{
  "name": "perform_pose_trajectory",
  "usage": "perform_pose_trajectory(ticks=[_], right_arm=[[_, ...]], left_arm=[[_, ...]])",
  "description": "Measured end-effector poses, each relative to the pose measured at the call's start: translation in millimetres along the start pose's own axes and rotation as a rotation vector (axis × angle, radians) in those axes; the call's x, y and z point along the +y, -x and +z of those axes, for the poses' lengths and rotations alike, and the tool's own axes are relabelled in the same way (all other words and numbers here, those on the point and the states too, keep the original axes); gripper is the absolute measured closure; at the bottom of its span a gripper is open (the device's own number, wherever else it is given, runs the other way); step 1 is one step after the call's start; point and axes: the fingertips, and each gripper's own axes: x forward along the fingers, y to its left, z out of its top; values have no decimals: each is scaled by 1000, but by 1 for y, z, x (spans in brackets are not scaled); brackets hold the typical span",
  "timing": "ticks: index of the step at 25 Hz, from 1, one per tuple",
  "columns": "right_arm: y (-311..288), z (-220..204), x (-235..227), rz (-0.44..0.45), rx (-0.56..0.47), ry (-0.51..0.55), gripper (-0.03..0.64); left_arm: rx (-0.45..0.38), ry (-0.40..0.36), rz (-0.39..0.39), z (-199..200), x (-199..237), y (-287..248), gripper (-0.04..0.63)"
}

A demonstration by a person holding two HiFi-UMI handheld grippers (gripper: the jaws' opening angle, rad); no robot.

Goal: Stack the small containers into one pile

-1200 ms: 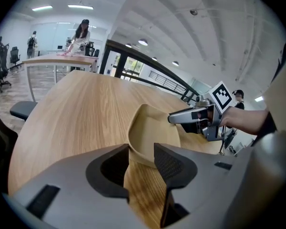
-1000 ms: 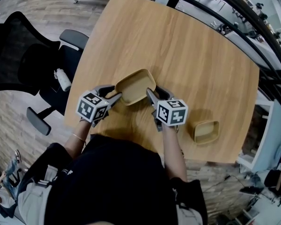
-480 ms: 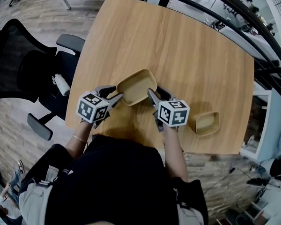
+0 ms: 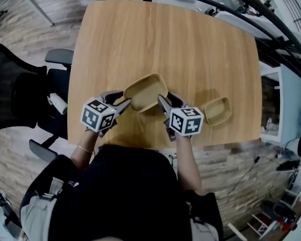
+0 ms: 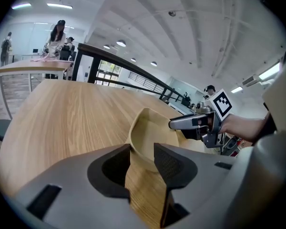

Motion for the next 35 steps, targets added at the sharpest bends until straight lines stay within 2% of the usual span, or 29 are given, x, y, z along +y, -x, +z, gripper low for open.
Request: perform_pose_trajectory(ticks=[6,17,28,35], right_arm=[[29,-10,-19,-98,-41,-46,453],[70,-32,-28,-218,-102,-135,453],[90,-41,-34,-230,-139,-160,453],[121,-50,-52,-221,-166,-156,454]], left_arm=[[26,-39,-117,-3,-27,-17,437],[62,-124,-255,4,-54,-33,437],[75,-164,-259,5,-75,-36,437],[73,-167,-252,2,-110,-49,437]])
